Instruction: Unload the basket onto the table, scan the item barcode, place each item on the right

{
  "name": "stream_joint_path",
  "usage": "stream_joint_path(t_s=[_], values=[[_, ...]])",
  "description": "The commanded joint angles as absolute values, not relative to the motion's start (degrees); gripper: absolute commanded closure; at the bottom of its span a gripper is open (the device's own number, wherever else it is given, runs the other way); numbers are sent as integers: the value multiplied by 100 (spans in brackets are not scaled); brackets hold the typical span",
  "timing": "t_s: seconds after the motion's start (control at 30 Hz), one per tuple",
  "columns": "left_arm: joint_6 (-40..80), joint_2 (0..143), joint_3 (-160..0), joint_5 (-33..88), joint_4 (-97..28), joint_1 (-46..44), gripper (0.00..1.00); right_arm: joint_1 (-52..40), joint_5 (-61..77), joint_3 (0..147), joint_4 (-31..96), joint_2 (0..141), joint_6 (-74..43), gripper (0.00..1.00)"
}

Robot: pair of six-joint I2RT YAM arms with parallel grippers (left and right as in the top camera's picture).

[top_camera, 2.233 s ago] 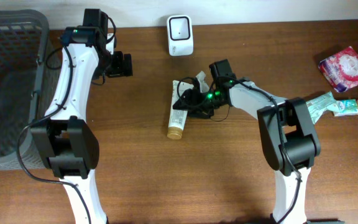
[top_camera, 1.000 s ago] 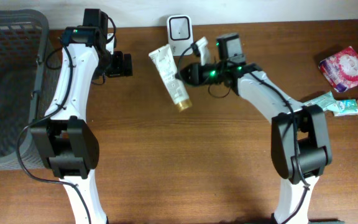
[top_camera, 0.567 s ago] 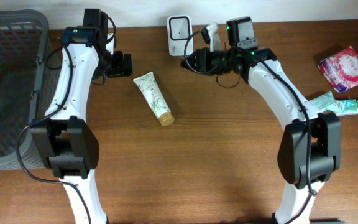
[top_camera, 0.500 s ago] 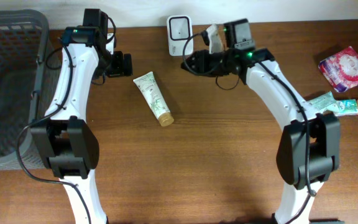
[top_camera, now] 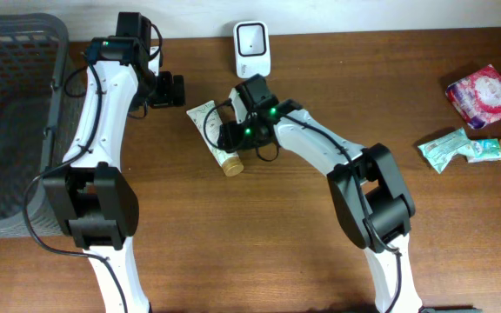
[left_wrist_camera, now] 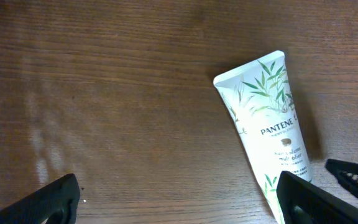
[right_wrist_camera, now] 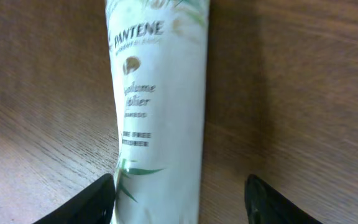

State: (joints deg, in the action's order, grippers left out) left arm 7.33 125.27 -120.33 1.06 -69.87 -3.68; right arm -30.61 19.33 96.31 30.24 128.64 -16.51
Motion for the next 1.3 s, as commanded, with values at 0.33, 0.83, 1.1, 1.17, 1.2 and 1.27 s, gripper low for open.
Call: stream_joint_path(t_s=[0.33, 0.83, 1.1, 1.17, 1.2, 1.27], values=[[788, 12529, -12101, 152, -6997, -373, 1, -2880, 311, 9668, 4125, 12798, -2324, 77], [788, 12529, -12101, 150, -6995, -373, 1, -2985, -2097, 9675, 5225, 11850, -1138, 33], [788, 12529, -12101, 152, -6995, -373, 1, -3367, -3245, 9666, 5113, 12650, -943, 34], [788, 12529, -12101, 152, -6995, -373, 1, -3369, -3378, 9666, 5124, 12868, -941, 35], [788, 12529, -12101, 152, -6995, -373, 1, -3369, -3415, 9666, 5124, 12940, -917, 36], [788, 12529, -12101, 152, -6995, -373, 1, -3376, -3413, 9666, 5124, 13082, -915, 39]])
